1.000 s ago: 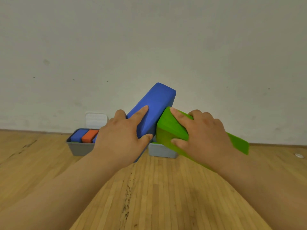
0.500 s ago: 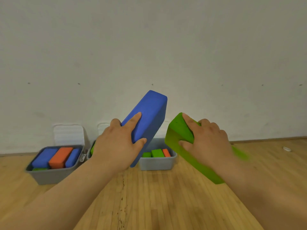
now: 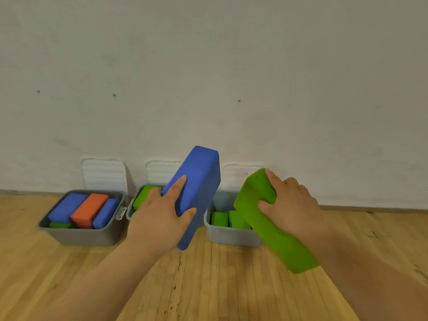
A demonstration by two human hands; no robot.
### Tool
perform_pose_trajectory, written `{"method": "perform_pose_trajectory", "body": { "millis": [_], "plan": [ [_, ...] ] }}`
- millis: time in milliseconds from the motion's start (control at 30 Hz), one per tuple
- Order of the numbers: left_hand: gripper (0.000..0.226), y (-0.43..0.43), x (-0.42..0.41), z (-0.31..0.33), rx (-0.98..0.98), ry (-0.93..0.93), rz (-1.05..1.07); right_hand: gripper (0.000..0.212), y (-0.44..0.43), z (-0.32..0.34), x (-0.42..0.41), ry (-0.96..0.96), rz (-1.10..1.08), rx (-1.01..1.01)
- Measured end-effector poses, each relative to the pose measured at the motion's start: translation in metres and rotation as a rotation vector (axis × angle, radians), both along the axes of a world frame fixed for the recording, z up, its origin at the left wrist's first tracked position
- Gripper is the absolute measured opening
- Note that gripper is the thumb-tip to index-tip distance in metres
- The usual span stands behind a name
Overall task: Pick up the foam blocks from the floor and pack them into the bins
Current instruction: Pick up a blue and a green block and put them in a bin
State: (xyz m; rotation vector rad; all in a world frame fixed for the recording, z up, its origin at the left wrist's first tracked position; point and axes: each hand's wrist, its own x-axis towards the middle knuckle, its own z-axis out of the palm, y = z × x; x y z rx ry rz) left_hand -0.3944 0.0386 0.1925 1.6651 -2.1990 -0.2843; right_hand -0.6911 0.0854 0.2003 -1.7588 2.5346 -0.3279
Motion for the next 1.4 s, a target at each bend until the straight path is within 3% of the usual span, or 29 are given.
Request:
{"method": "perform_pose_trajectory", "body": {
  "millis": [233,467,800,900,1233,1400],
  "plan": [
    [0.08,-0.125,-0.075,-0.045,0.133,0.076,0.156,0.089,-0.168,-0.044,-0.099,-0.165,0.012,0.114],
    [0.082,-0.263,-0.117,-0.107,0.259,0.041,0.16,0.092,-0.298,-0.104,-0.162,-0.328,-0.101,0.175],
    [0.084,-0.542,-0.203,-0.309,0.575,-0.114,0.052,0.093,-0.474,-0.288,-0.222,-0.438,-0.536,0.217],
    [0.084,-0.575,-0.238,-0.377,0.69,-0.133,0.031,0.093,-0.511,-0.352,-0.238,-0.434,-0.585,0.298],
    [0.074,-0.585,-0.351,-0.606,1.075,0.198,0.047,0.092,-0.575,-0.567,-0.316,-0.286,-0.532,0.46],
    [0.075,-0.574,-0.416,-0.704,1.145,0.221,0.049,0.088,-0.584,-0.657,-0.353,-0.199,-0.444,0.479]
  ]
}}
